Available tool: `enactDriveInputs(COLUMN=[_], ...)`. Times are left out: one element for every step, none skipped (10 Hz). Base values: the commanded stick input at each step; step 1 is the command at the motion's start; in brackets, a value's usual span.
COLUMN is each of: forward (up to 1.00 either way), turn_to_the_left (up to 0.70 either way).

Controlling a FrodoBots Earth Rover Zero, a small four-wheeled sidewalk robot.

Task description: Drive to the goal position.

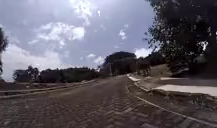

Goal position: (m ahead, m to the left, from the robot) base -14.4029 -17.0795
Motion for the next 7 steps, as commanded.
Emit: enactDriveInputs(forward=[0.00, 0.00, 0.00, 0.00, 0.00, 0.00, 0.20], turn_to_the_left=[0.00, 0.00, 0.00, 0.00, 0.14, 0.45, 0.40])
